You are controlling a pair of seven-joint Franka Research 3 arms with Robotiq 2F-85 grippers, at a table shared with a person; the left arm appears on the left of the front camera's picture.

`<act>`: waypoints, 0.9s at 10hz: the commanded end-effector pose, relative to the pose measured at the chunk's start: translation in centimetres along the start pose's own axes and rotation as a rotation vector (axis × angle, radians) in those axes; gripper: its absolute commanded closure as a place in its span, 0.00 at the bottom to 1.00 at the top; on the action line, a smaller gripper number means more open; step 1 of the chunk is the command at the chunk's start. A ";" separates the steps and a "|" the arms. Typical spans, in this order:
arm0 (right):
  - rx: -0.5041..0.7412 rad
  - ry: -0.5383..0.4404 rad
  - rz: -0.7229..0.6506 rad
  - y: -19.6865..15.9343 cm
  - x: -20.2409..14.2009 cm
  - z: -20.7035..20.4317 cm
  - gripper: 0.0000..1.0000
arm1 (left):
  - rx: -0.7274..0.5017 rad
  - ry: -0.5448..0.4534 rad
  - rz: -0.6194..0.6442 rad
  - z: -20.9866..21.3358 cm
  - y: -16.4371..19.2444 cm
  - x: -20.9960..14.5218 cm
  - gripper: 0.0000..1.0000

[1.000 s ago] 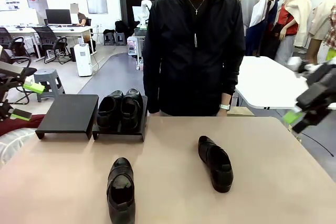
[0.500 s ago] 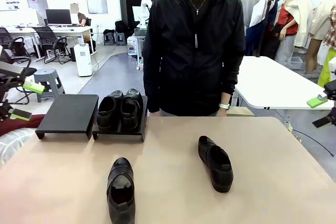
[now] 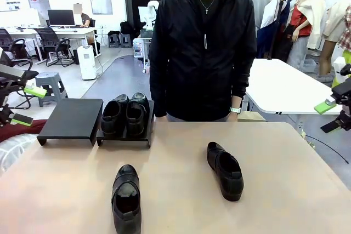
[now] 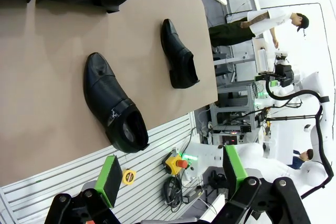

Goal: Organize the shoes by placing them on the stand.
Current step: Place the Shoe from the middle of the table onto the Shoes Stand.

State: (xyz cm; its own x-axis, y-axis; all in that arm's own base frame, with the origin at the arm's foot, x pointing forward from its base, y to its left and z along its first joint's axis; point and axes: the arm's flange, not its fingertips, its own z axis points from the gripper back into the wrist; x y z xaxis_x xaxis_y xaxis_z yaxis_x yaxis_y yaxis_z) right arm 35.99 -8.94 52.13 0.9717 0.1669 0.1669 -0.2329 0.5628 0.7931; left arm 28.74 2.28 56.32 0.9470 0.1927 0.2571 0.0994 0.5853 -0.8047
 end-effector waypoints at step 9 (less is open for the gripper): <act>-0.005 0.015 0.031 -0.3 -0.4 0.6 0.00 | 0.208 0.126 0.134 -8.7 -6.6 -4.1 0.00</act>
State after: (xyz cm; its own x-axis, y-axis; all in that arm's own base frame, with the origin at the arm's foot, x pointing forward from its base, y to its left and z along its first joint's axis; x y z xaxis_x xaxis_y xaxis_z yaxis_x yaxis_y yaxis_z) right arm 35.93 -9.12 52.12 0.9721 0.1645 0.1674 -0.2319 0.5631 0.7932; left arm 28.00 -3.46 55.94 0.9706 0.1747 0.1657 0.0134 0.6480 -0.7615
